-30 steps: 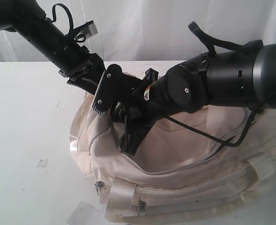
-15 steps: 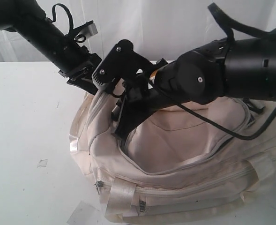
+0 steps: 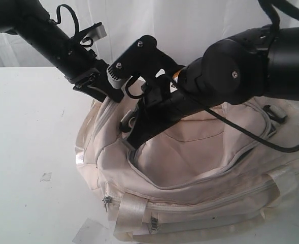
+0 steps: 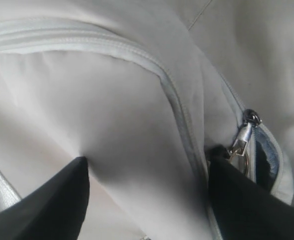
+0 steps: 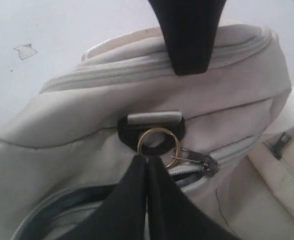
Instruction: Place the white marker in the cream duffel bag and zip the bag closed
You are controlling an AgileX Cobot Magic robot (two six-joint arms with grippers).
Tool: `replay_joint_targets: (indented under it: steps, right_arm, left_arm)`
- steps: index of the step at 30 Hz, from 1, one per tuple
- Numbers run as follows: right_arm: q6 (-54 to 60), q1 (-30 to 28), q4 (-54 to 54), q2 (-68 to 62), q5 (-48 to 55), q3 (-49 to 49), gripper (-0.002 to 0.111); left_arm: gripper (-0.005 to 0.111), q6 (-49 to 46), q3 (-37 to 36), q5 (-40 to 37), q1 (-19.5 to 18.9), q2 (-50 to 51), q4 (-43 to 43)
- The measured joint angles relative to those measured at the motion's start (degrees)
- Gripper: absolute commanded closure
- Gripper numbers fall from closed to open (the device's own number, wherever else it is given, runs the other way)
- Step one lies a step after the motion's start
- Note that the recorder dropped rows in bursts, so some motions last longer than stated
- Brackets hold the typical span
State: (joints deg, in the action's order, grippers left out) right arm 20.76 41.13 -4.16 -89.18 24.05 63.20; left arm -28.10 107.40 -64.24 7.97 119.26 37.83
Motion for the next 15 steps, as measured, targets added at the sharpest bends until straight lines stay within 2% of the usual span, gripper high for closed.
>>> replay_joint_targets:
  steps: [2, 5, 8, 11, 15]
  right_arm:
    - [0.00, 0.00, 0.00, 0.00, 0.00, 0.00, 0.102]
    - [0.77, 0.00, 0.00, 0.00, -0.12, 0.00, 0.082]
    - [6.12, 0.12, 0.00, -0.37, -0.02, 0.00, 0.065]
    - [13.69, 0.62, 0.00, -2.12, -0.30, 0.00, 0.064]
    - [16.57, 1.03, 0.00, -5.27, -0.67, 0.00, 0.064]
  left_arm:
    - [0.037, -0.22, 0.00, 0.00, 0.00, 0.00, 0.00]
    - [0.037, -0.34, 0.00, 0.06, 0.00, 0.00, 0.00]
    - [0.037, -0.45, 0.00, 0.06, 0.00, 0.00, 0.00]
    - [0.037, -0.45, 0.00, 0.06, 0.00, 0.00, -0.12]
    - [0.037, -0.45, 0.00, 0.06, 0.00, 0.00, -0.12]
